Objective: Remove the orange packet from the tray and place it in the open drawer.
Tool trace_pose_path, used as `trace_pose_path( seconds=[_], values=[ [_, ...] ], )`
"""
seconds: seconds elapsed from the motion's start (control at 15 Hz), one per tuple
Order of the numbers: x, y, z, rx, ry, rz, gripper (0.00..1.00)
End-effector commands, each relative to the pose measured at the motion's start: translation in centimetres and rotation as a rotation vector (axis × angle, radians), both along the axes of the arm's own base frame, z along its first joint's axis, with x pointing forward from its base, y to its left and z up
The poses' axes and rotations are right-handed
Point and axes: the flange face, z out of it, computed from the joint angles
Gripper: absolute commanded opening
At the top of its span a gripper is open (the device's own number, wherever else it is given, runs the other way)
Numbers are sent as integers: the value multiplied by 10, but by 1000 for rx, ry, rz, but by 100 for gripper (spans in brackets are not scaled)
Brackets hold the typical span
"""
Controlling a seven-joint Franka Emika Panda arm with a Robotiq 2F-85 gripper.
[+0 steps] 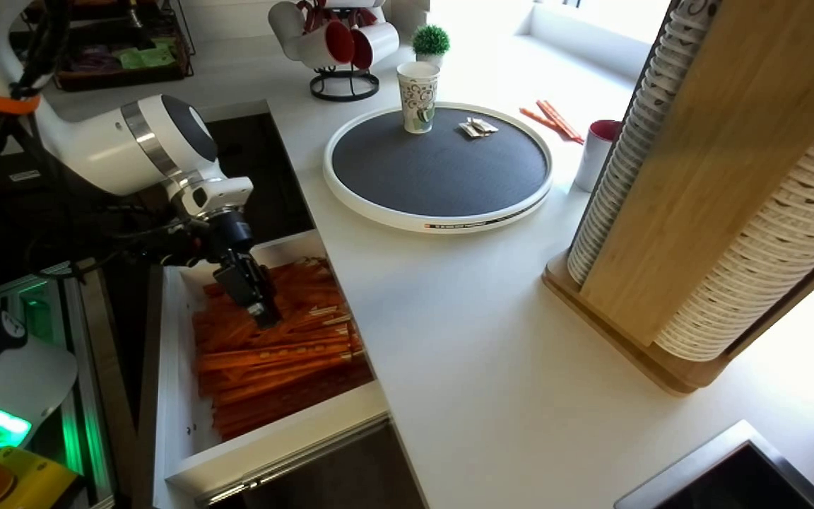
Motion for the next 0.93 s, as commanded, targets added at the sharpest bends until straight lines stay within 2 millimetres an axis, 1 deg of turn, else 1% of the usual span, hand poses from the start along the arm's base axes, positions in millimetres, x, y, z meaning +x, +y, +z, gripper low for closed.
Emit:
trace_pose_path(
  seconds=[0.0,0.2,0.27,0.4,0.6,0.73,0.87],
  values=[
    [10,7,8,23,-25,11,69],
    [27,17,20,94,-87,27,93],
    [35,20,22,132,-114,24,99],
    [49,28,26,233,-168,13,100],
    [63,35,29,384,-231,-20,100],
    [62,28,26,447,-245,-61,100],
    [57,28,24,528,-258,-84,100]
  ],
)
